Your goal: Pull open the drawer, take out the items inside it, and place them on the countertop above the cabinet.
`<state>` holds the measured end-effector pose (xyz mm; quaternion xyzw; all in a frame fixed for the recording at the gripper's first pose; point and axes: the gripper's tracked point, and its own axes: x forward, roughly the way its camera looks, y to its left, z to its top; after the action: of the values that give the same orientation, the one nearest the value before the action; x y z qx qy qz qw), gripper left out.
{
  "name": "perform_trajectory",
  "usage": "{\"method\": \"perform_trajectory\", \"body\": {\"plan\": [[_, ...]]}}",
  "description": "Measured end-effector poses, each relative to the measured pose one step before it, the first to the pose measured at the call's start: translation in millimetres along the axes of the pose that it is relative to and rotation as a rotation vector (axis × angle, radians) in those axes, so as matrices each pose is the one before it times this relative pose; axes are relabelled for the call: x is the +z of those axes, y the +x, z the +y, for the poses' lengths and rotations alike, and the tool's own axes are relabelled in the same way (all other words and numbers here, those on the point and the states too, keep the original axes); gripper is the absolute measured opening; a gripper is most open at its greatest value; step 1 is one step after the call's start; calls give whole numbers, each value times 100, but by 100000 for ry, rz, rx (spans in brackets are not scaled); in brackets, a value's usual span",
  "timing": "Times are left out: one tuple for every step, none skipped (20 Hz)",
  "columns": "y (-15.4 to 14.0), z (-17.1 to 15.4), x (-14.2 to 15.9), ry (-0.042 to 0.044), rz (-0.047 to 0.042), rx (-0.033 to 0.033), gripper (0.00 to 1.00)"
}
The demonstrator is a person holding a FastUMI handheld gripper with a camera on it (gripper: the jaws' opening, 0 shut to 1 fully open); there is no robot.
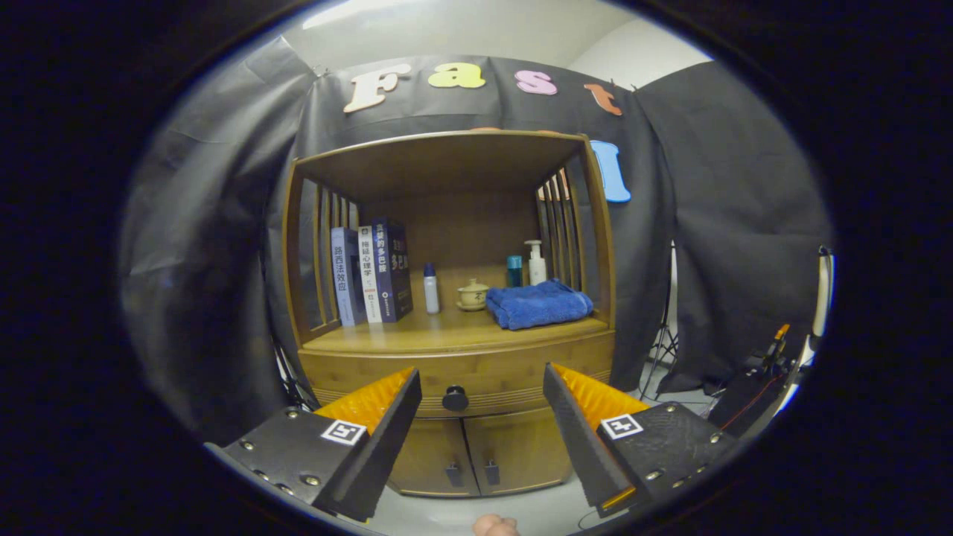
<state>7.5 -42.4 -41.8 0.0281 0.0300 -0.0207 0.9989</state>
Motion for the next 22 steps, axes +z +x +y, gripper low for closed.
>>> {"method": "perform_trajectory", "body": {"plan": [[73, -233, 97, 60, -240, -398, 99], [83, -293, 46, 48, -365, -472, 99], [216, -123, -69, -3, 8, -177, 99], [153, 3, -41, -20, 118, 122, 99], [171, 105, -98, -77, 189, 605, 99], [229, -138, -154, -386, 217, -18, 99], [362, -181, -135, -530, 45, -226, 99], [565, -85, -123, -319, -73, -256, 99], [649, 58, -197, -196, -169, 278, 99], [705, 101, -375, -171, -1, 14, 99], [836, -10, -493, -83, 682, -101, 99], [915, 90, -604, 378, 386, 483, 99], [940, 163, -460, 549, 421, 589, 99], [779, 47, -712, 469, -112, 206, 99], [1054, -139, -547, -176, -150, -193, 99], [1431, -84, -720, -601, 174, -38, 99], [1261, -99, -850, -751, 76, -106, 99], [1134, -280, -1024, -697, 154, -379, 99], [909, -337, -1088, -635, 923, -476, 99], [585, -308, -1288, -597, 1706, -534, 99], [517, -423, -818, -85, 715, -940, 99], [848, -318, -579, 460, 76, -669, 99]]}}
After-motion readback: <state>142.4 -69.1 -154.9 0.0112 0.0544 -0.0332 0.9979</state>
